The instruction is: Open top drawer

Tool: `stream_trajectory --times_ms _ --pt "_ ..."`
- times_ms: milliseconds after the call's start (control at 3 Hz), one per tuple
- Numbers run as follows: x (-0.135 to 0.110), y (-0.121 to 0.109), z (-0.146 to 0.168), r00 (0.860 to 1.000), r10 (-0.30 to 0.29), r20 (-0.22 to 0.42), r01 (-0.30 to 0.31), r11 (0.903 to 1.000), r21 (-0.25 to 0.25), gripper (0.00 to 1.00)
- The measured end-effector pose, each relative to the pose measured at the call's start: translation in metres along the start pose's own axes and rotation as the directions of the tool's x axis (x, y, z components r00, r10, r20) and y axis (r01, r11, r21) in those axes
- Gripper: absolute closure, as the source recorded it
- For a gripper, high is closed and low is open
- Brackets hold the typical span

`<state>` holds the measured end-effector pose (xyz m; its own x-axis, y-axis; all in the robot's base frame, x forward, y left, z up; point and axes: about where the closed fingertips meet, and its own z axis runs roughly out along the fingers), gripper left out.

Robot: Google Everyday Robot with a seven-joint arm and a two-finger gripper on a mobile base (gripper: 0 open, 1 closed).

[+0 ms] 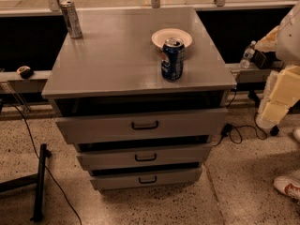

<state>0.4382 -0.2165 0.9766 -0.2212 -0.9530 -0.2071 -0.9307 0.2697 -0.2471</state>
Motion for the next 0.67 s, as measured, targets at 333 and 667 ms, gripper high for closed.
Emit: stream_trajectory --times_ms 333,667 --pt "0.0 0.0 0.0 1.0 0.0 0.0 0.0 1.0 0.0 0.0" --pt "0.001 0.013 0.029 0.999 -0.021 0.028 0.022 0.9992 -0.034 0.0"
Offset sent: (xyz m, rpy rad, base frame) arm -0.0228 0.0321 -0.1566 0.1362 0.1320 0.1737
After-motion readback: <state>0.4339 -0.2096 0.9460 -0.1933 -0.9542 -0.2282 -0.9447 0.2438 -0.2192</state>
